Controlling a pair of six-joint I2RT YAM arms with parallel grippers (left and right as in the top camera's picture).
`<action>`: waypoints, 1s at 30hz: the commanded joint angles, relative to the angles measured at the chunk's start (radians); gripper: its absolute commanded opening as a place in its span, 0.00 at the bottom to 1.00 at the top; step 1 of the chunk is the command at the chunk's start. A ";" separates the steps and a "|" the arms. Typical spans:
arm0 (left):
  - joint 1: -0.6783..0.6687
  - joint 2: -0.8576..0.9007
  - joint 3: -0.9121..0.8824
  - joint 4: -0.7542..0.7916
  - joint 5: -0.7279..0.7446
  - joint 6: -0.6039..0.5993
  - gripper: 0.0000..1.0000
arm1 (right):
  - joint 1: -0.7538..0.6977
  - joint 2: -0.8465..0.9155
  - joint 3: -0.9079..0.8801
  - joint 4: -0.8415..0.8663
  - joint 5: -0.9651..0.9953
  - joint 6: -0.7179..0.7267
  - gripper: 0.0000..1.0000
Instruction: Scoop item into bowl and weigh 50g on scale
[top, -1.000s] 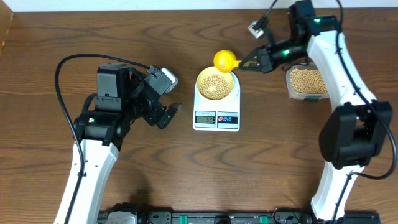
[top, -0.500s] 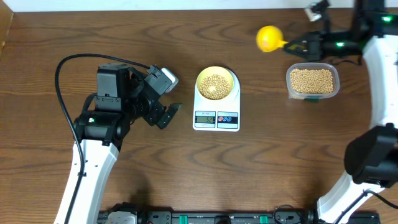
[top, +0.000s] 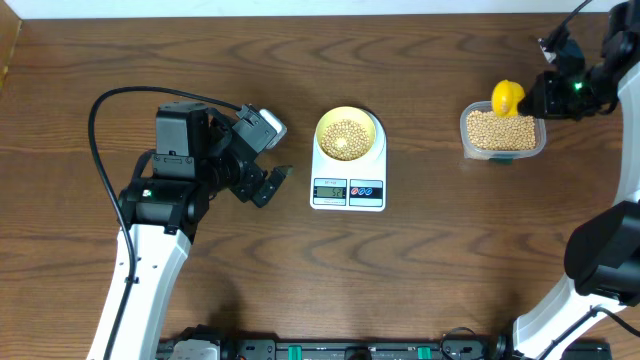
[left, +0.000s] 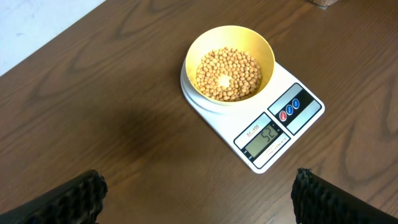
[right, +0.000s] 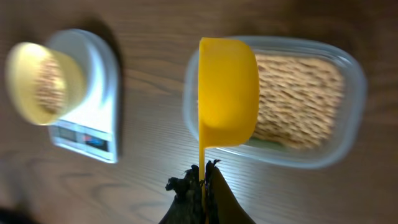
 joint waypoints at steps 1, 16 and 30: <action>0.005 -0.005 -0.011 0.003 -0.007 -0.012 0.97 | 0.048 -0.022 0.000 -0.004 0.239 0.019 0.01; 0.005 -0.005 -0.011 0.003 -0.007 -0.012 0.97 | 0.307 -0.022 -0.003 -0.002 0.868 0.051 0.01; 0.005 -0.005 -0.011 0.003 -0.007 -0.012 0.97 | 0.343 -0.022 -0.004 -0.011 0.556 0.080 0.01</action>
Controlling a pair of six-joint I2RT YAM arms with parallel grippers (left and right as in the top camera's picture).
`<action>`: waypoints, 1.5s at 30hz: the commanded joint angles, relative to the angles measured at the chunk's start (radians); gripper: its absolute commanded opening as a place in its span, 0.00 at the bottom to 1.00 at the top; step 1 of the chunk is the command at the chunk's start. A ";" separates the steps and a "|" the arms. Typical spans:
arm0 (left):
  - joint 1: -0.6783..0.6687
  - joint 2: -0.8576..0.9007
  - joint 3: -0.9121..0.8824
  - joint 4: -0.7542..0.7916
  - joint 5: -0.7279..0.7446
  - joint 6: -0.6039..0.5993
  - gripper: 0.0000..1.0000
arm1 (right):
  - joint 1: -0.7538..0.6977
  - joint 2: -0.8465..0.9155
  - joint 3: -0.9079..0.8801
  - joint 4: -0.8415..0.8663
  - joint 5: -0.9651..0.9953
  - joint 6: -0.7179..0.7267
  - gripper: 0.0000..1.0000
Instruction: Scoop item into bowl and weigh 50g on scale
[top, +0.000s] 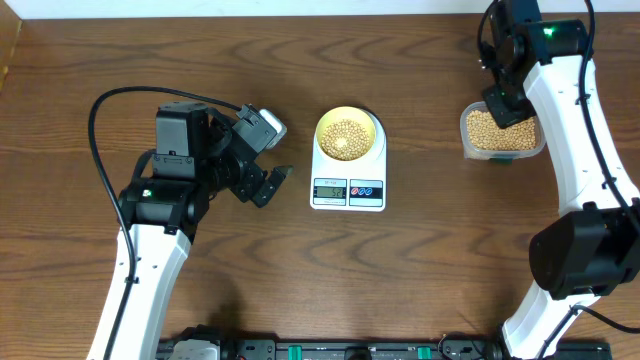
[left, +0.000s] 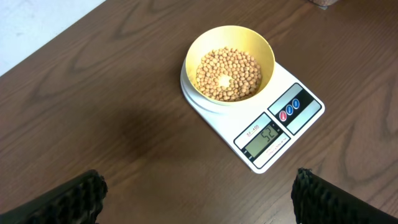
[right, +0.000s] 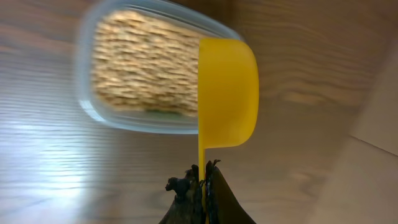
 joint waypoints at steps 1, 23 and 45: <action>0.005 -0.005 -0.012 0.003 -0.006 -0.012 0.97 | -0.001 -0.022 -0.003 0.006 -0.232 0.048 0.01; 0.005 -0.005 -0.012 0.003 -0.006 -0.012 0.97 | 0.187 -0.015 0.076 0.214 -0.756 0.110 0.01; 0.005 -0.005 -0.012 0.003 -0.006 -0.012 0.97 | 0.346 0.152 0.073 0.216 -0.669 0.069 0.01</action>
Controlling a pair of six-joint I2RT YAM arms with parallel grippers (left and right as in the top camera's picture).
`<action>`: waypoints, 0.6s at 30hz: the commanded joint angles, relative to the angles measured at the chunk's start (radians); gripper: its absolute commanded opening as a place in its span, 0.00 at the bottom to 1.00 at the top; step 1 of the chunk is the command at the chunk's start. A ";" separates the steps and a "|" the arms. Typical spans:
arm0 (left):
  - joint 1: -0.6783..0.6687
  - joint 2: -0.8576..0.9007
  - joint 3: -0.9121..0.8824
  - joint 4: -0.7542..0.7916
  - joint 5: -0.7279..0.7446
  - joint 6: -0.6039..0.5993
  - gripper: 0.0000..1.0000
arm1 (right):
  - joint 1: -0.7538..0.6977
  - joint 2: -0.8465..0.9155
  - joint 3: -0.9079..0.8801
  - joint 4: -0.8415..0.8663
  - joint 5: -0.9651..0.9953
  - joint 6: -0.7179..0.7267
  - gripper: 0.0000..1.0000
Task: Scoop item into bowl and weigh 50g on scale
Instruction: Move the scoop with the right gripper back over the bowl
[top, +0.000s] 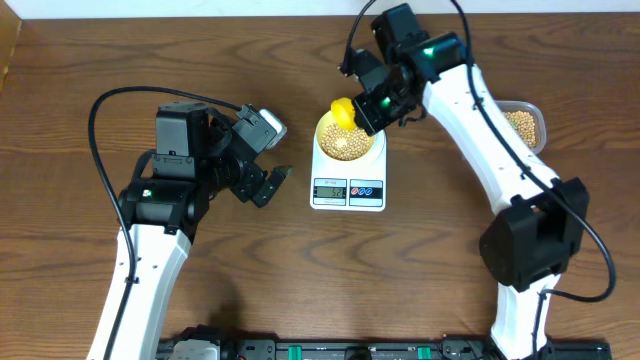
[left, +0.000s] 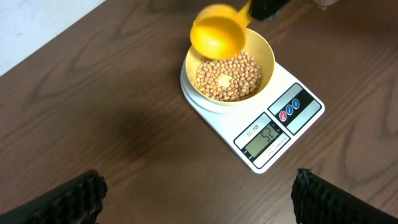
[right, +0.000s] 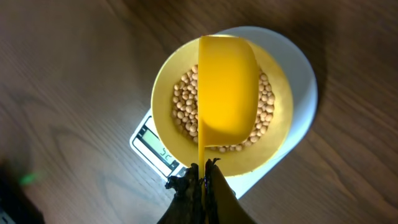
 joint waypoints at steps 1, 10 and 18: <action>0.005 -0.005 -0.012 0.003 -0.006 -0.012 0.97 | 0.019 0.037 0.016 -0.003 0.018 -0.024 0.01; 0.005 -0.005 -0.012 0.003 -0.006 -0.012 0.97 | 0.046 0.079 0.016 -0.013 0.085 -0.031 0.01; 0.005 -0.005 -0.012 0.003 -0.006 -0.012 0.97 | 0.052 0.106 0.016 -0.012 0.084 -0.034 0.01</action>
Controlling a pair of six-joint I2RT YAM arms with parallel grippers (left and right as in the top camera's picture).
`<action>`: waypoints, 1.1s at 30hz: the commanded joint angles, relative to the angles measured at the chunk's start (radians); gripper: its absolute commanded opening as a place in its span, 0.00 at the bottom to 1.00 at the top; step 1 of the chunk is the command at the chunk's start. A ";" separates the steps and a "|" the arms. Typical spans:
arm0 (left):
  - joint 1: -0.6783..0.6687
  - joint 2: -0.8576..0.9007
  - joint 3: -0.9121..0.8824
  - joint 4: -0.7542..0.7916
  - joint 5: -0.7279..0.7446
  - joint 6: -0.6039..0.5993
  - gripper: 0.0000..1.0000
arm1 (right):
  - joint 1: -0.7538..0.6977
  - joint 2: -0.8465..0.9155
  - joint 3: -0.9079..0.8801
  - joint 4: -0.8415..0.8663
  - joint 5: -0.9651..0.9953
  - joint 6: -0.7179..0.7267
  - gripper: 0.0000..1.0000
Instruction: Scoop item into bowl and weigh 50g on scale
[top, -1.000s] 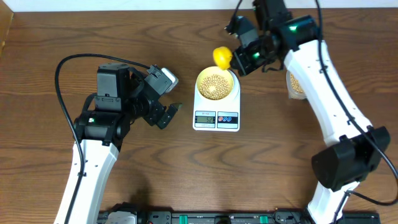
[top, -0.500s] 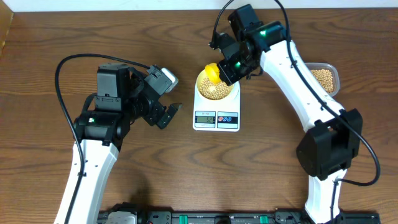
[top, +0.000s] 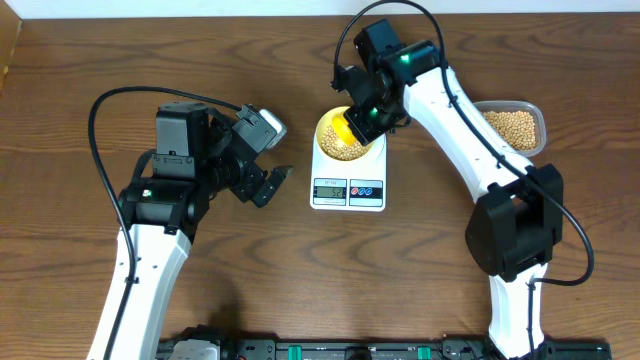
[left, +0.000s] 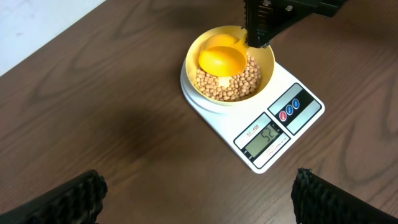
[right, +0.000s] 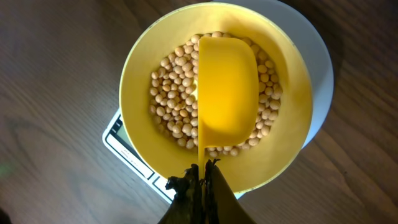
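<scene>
A yellow bowl of soybeans sits on the white scale, whose display reads about 52. My right gripper is shut on the thin handle of the yellow scoop. The scoop's cup is down inside the bowl, turned on its side over the beans. My left gripper is open above bare table left of the scale, its fingers wide apart.
A clear plastic container with more soybeans stands at the right of the table. The left arm's black cable loops over the table at the left.
The right gripper has gone down with the scoop. The scoop was above the bowl's far rim and now lies inside the bowl on the beans. The left arm has not moved.
My right gripper held the scoop by the bean container at the right. It was still over that container a second later. Then it held the scoop over the bowl on the scale, and now the scoop is in the bowl. The display stayed near 52.
</scene>
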 joint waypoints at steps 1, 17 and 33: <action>0.005 -0.005 -0.012 0.003 -0.007 -0.012 0.97 | 0.018 0.028 0.016 0.001 0.006 -0.013 0.01; 0.005 -0.005 -0.012 0.003 -0.007 -0.012 0.97 | 0.028 0.044 0.016 0.009 0.006 -0.017 0.01; 0.005 -0.005 -0.012 0.003 -0.007 -0.012 0.97 | 0.032 0.057 0.016 -0.022 -0.014 -0.035 0.01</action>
